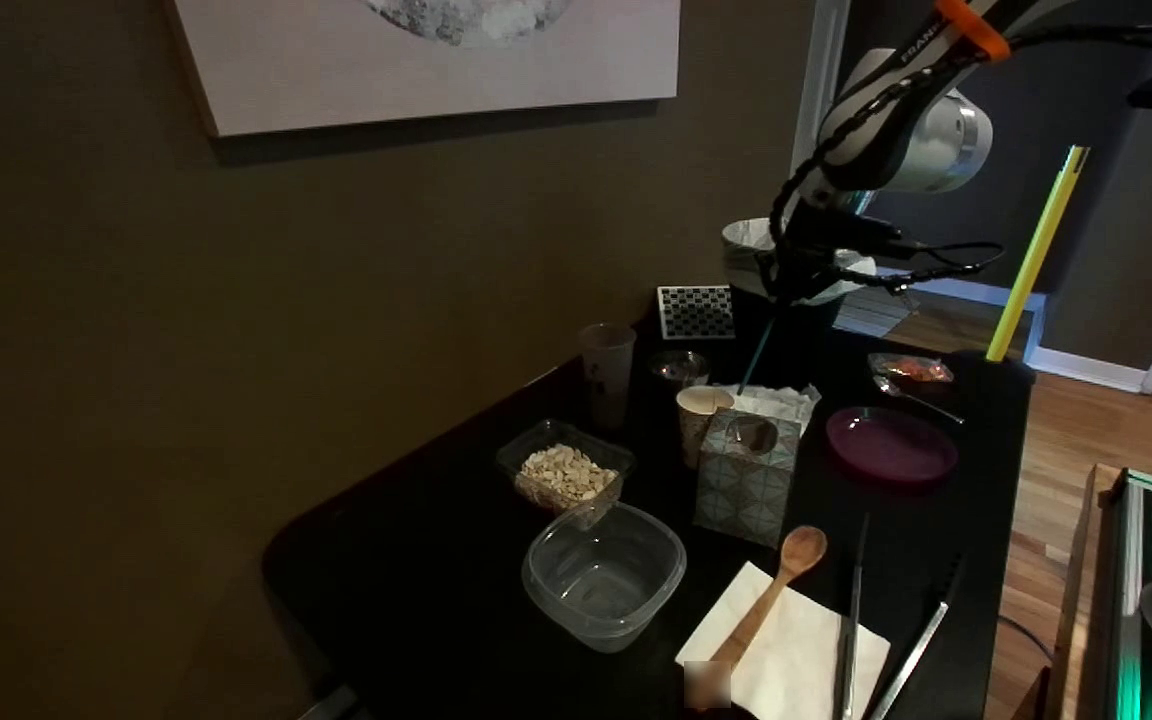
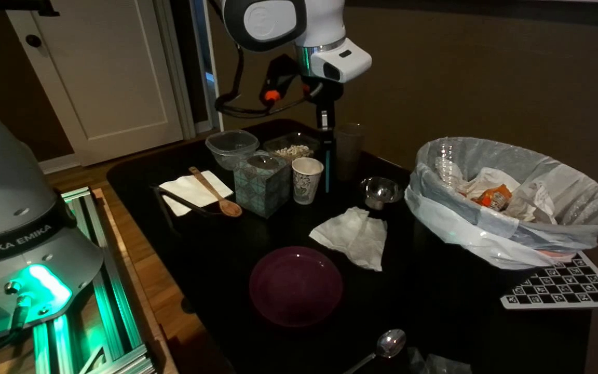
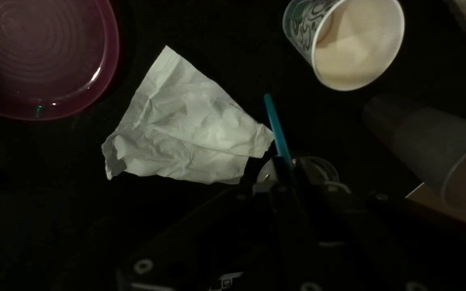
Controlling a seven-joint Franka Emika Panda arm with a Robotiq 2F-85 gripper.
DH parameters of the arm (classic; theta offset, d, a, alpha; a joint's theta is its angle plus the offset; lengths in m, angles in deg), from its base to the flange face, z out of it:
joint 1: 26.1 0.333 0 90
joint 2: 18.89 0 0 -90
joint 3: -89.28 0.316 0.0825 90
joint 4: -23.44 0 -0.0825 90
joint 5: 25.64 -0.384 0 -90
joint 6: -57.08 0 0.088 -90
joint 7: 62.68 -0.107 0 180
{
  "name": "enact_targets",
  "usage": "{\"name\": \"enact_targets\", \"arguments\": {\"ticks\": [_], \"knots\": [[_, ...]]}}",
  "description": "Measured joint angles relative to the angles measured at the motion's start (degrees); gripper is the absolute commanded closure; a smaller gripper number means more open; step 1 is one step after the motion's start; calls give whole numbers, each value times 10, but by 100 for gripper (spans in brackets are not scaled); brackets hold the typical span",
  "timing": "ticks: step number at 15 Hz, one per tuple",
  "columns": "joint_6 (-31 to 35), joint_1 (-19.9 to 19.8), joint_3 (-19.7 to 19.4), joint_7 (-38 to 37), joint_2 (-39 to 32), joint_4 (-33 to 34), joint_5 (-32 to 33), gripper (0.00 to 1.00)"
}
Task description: Pick up the blue pencil from the white paper cup and put it on the table
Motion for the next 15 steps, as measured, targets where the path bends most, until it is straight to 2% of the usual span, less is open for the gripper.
{"name": "enact_targets", "arguments": {"ticks": [4, 8, 15], "knots": [[64, 5, 11, 63, -21, -20, -75, 98], [99, 8, 34, 125, -50, -22, -150, 98], [165, 6, 54, 163, -97, -20, -189, 98]]}}
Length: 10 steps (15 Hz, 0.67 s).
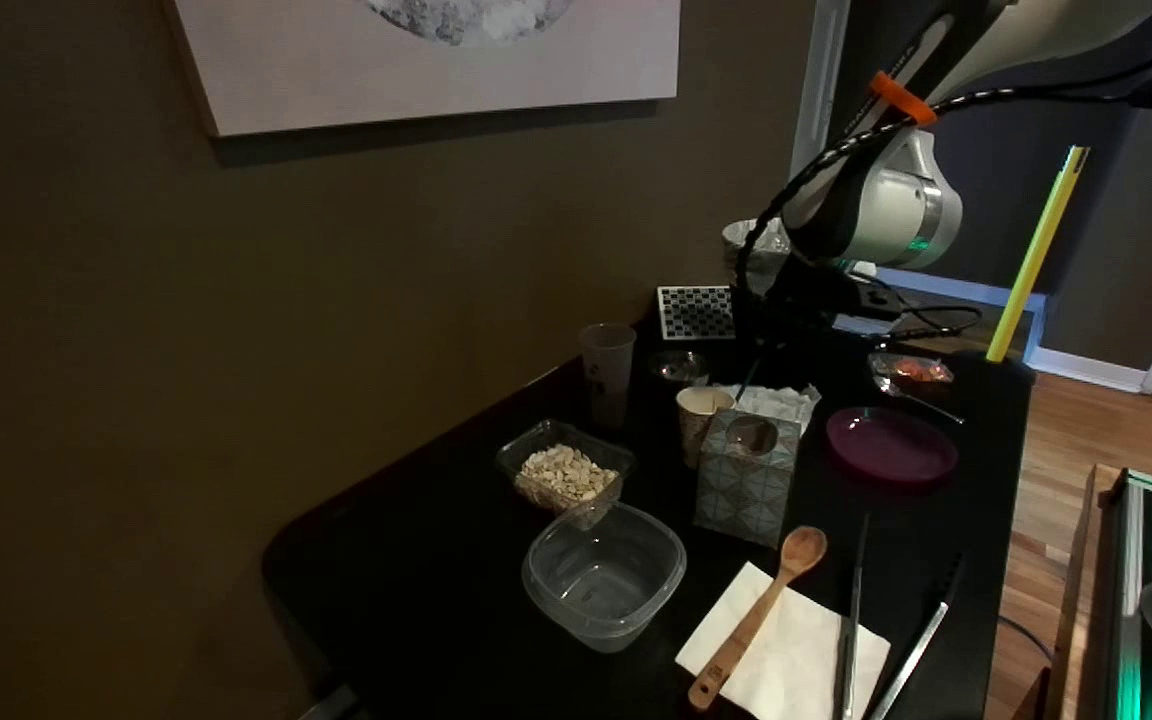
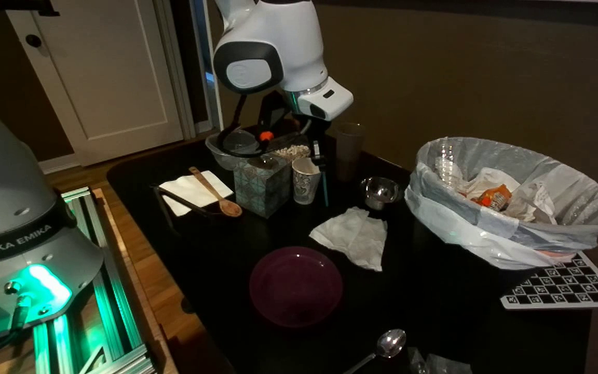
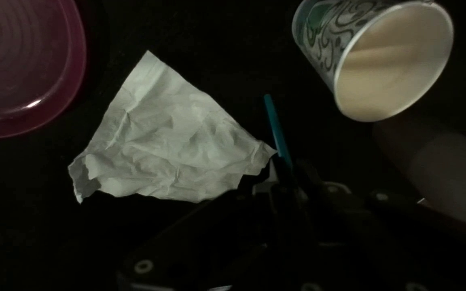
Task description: Pick up the blue pencil from the white paper cup and put it on the table
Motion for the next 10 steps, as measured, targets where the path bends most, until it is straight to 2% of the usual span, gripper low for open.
{"name": "enact_targets", "arguments": {"ticks": [1, 10], "knots": [[11, -1, 2, 3, -6, 1, -2, 72], [48, -19, 26, 6, -44, 8, -4, 5]]}}
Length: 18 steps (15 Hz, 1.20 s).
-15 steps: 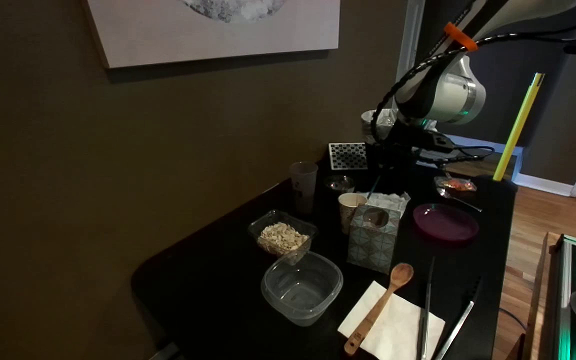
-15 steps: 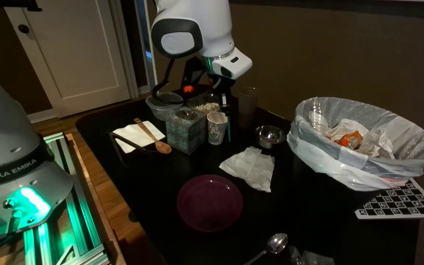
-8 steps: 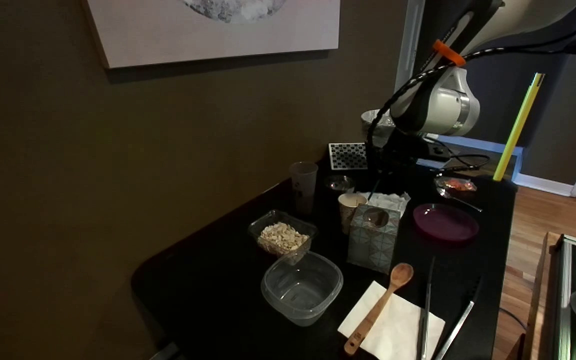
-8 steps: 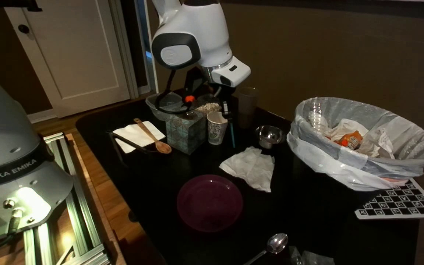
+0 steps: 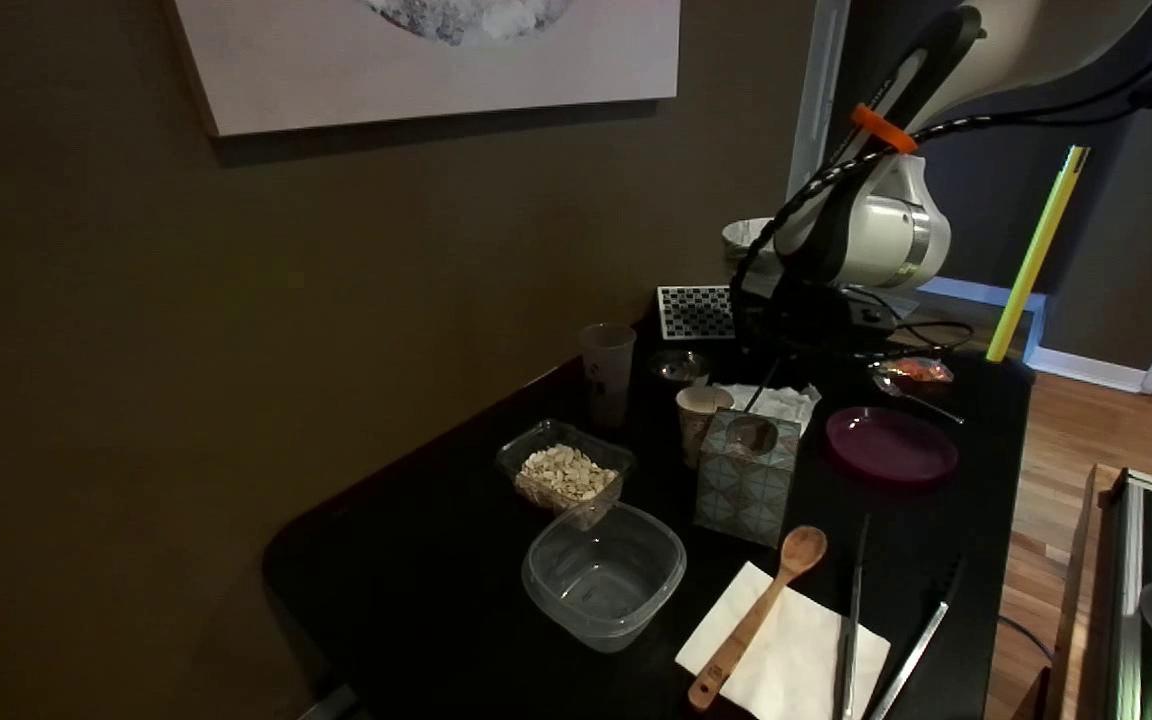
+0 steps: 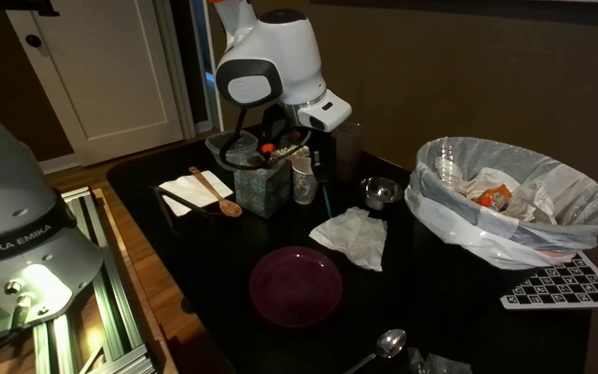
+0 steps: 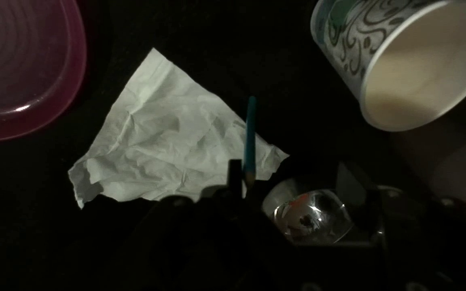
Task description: Pick up the blue pencil from the white paper cup and put it on the table
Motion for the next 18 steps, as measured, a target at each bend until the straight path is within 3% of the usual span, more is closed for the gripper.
{"name": "enact_targets", "arguments": {"ticks": [2, 11, 14, 18], "knots": [[0, -5, 6, 0, -3, 0, 0, 0], [0, -25, 20, 1, -8, 2, 0, 0], [0, -24, 5, 0, -3, 5, 3, 0], [0, -7, -44, -11, 21, 7, 32, 0]]}}
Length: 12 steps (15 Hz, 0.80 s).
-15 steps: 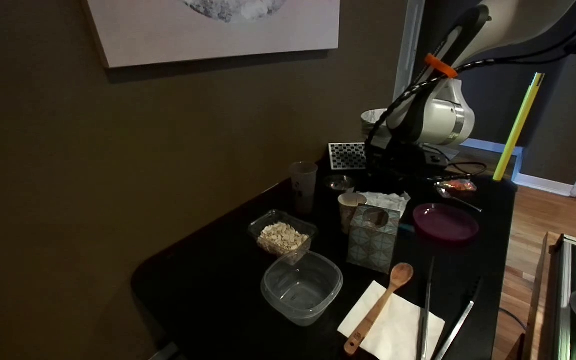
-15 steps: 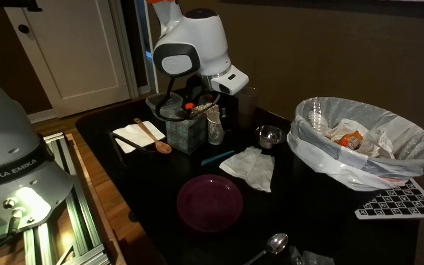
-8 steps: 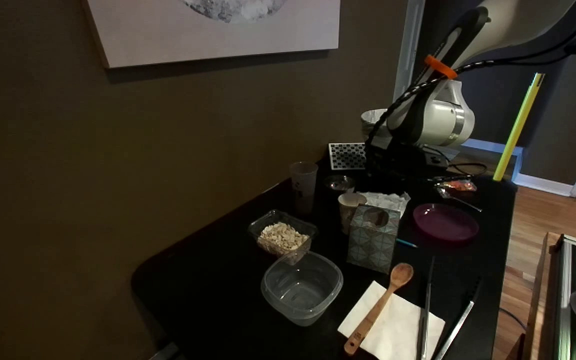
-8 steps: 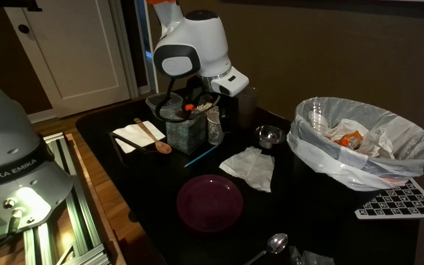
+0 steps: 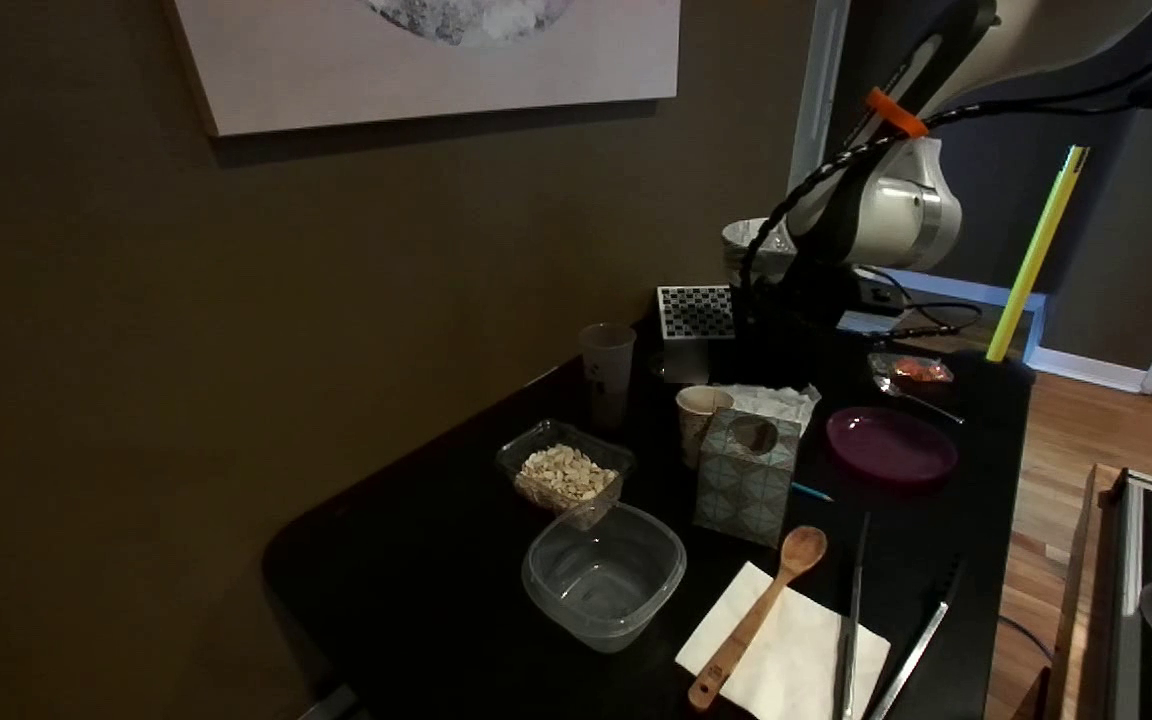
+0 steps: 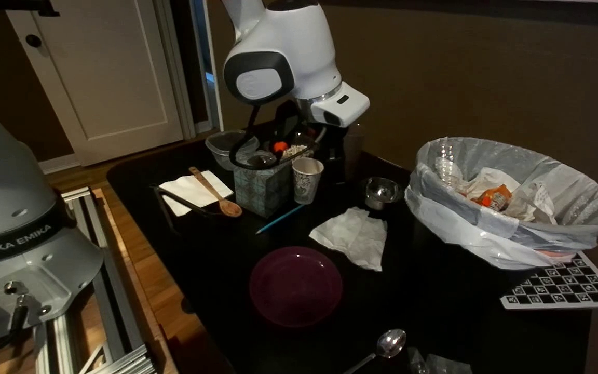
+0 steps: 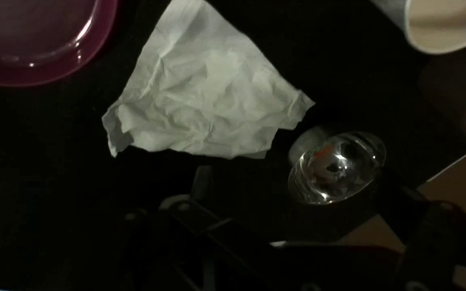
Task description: Pick up the blue pencil from the white paper cup and put it on the table
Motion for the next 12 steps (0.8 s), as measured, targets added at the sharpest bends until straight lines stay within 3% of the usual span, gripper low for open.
{"name": "enact_targets", "arguments": {"ticks": [4, 8, 10, 12], "knots": [[-18, 52, -88, -42, 26, 0, 70, 0], [-127, 124, -201, -153, 52, 17, 223, 0], [-210, 141, -223, -219, 75, 42, 298, 0], [-296, 142, -211, -264, 103, 68, 338, 0]]}}
